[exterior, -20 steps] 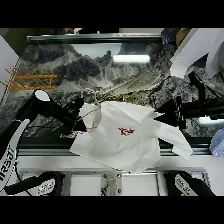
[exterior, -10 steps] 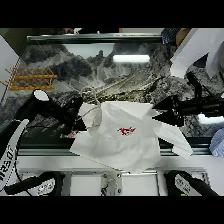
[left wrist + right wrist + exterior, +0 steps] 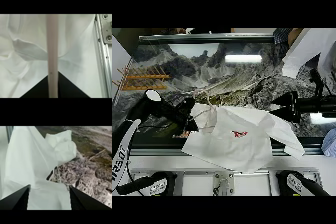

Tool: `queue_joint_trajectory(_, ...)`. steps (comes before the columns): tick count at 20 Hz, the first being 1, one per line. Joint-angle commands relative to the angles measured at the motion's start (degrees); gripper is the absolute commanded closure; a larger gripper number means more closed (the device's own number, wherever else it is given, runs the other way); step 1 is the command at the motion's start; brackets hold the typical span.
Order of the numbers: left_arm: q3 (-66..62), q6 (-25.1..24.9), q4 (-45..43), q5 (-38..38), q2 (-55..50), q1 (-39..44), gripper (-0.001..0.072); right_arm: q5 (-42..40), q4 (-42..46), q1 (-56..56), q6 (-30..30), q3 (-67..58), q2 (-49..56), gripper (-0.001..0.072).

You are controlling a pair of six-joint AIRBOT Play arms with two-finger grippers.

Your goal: Fold the clothes and pants, and hang the long-sleeved shirts on hangers.

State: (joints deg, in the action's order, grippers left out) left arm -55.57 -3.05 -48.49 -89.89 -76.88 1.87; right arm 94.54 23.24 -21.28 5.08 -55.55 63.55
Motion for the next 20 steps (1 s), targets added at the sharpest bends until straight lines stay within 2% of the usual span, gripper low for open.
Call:
queue_joint_trajectory(1, 0.0, 0.1, 0.0, 0.1, 0.0, 0.0, 0.0694, 0.4, 0.1, 2.4, -0.5, 0.6, 0.9, 0.0168)
queue_joint_trajectory(6, 0.0, 0.1, 0.0, 0.1, 0.0, 0.0, 0.0694, 0.4, -0.2, 8.2, -0.4, 1.0, 5.7, 0.0168)
queue_joint_trajectory(12, 0.0, 0.1, 0.0, 0.1, 0.0, 0.0, 0.0694, 0.4, -4.4, 15.9, -0.4, 1.0, 10.1, 0.017)
queue_joint_trajectory(20, 0.0, 0.1, 0.0, 0.1, 0.0, 0.0, 0.0694, 0.2, -4.4, 19.6, -0.4, 1.0, 11.3, 0.0171)
